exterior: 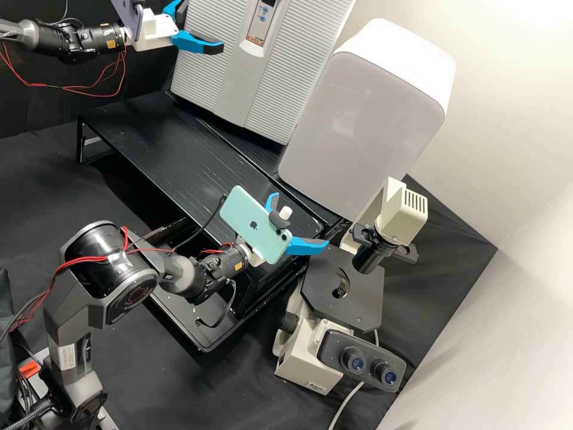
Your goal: Open the incubator door
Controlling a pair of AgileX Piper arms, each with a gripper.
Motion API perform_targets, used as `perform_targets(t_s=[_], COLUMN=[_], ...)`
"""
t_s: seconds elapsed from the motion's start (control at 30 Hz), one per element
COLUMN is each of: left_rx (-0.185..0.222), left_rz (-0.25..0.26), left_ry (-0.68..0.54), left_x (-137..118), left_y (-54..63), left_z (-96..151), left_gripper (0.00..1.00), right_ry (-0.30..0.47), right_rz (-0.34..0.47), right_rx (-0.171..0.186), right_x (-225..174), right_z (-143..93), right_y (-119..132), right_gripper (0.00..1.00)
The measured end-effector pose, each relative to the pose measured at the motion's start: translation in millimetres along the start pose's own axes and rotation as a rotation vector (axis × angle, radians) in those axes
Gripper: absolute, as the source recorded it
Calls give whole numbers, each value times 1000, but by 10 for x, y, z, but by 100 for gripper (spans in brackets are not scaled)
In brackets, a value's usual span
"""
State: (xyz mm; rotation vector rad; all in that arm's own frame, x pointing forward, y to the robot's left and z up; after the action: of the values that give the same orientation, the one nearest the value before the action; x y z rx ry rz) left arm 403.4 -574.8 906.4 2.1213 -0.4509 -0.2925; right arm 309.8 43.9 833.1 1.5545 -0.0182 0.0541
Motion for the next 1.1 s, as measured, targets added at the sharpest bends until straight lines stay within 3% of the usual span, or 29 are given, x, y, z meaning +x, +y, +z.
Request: perform_targets(t_s=[1.1], left_rx=[-27], left_rz=[11], left_ry=[4], left_x=[13], left_y=[1], left_z=[32], left_gripper=[0], right_ry=[0], right_rz=[0], right_rx=[0], right_x=[0], right_z=[0], right_y=[0], right_gripper=[100])
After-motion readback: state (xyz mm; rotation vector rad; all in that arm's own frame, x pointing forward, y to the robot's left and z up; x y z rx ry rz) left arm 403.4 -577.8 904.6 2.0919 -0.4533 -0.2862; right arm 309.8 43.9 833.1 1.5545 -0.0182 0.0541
